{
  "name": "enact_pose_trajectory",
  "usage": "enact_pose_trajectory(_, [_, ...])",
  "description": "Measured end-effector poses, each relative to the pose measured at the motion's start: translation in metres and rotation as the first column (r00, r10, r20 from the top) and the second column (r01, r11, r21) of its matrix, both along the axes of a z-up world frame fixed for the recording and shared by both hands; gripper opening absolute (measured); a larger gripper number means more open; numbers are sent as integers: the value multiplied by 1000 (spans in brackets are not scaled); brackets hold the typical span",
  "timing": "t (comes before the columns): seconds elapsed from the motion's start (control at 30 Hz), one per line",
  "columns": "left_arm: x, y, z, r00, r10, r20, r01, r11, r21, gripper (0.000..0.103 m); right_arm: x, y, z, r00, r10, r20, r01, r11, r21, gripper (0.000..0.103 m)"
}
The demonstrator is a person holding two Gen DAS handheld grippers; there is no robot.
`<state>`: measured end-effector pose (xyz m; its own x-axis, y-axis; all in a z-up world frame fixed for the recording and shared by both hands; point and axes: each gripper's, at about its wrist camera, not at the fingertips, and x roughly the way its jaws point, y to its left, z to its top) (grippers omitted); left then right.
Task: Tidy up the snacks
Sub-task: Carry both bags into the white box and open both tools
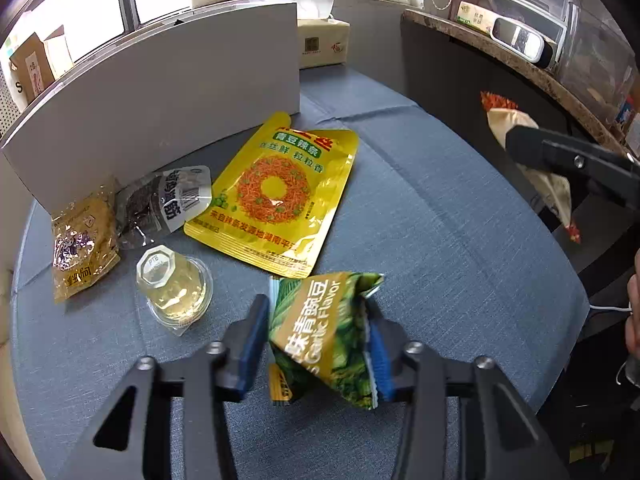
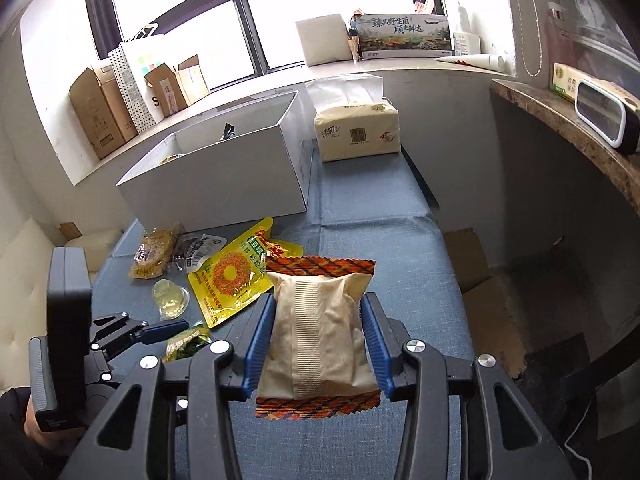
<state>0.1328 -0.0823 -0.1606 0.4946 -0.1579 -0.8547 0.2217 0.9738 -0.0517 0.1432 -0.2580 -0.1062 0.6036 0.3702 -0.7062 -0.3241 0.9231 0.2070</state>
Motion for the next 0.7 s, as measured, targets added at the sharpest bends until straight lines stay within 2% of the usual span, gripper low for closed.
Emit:
enact_pose_trajectory(0.13, [-8,6,7,1000,6,15,-6,1000,-2,47,-3,5,-3,1000,16,-3,-16,1000,1,48])
enact_pose_trajectory(0.27, [-20,20,27,999,22,50,-20,999,-38,47,-6,12,-2,999,34,0,-34,999,-3,48])
enact_pose_trajectory(0.43, [-26,52,74,984,76,158,-65,995,-73,47,-3,25,9,997,78,21,-78,997,14,48])
enact_pose_trajectory(0.57, [-1,94,115,961,160,226,-138,984,-111,47,15,46,36,989,130,77,-134,990,48,48])
enact_pose_trajectory(0.7, [45,134,151,937,212,277,-170,971,-167,47,58,73,67,979,165,121,-173,983,59,48])
